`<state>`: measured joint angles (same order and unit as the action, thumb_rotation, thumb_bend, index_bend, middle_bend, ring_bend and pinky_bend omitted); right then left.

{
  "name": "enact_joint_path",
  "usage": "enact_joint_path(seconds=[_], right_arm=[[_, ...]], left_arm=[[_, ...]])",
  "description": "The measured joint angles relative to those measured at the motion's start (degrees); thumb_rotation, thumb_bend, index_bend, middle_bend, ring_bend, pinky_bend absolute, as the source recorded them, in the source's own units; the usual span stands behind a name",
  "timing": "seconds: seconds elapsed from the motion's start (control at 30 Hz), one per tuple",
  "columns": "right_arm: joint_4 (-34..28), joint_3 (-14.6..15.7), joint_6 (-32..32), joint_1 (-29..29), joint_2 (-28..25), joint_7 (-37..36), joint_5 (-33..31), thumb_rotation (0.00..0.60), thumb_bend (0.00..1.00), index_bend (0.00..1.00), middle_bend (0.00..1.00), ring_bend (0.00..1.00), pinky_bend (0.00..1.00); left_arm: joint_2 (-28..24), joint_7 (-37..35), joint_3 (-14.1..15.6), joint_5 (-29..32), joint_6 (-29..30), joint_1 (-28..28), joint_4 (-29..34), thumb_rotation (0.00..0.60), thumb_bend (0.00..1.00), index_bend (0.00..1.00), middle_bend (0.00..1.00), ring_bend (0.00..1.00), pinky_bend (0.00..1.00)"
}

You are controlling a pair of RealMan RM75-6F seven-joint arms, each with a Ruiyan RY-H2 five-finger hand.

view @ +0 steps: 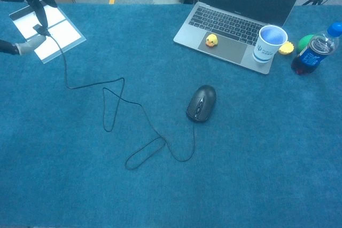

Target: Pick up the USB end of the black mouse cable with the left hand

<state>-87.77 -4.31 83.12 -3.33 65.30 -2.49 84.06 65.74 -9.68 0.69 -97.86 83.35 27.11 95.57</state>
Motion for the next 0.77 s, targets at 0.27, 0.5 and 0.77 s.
enact_joint_path(seconds=[0.27, 0.5, 0.77], right_arm=[[1.48, 0.03, -0.32, -0.12, 0.35, -1.31, -0.28, 0.600, 0.37, 0.61, 0.45, 0.35, 0.42], [2.44, 0.08, -0.66, -0.33, 0.71, -2.25, -0.34, 0.600, 0.37, 0.61, 0.45, 0.35, 0.42], [3.19, 0.16, -0.86, -0.37, 0.91, -2.79, -0.54, 0.600, 0.37, 0.61, 0.45, 0.35, 0.42]], left_arm=[[-0.86, 2.99, 0.59, -3.55, -0.37, -0.51, 4.86, 0.600, 0.34, 0.60, 0.31, 0.13, 0.00], [-0.66, 4.65, 0.97, -5.82, -0.81, -0.94, 6.91, 0.600, 0.34, 0.60, 0.31, 0.13, 0.00], [-0.40, 4.99, 0.67, -6.08, -1.66, -1.06, 7.36, 0.600, 0.34, 0.60, 0.31, 0.13, 0.00]])
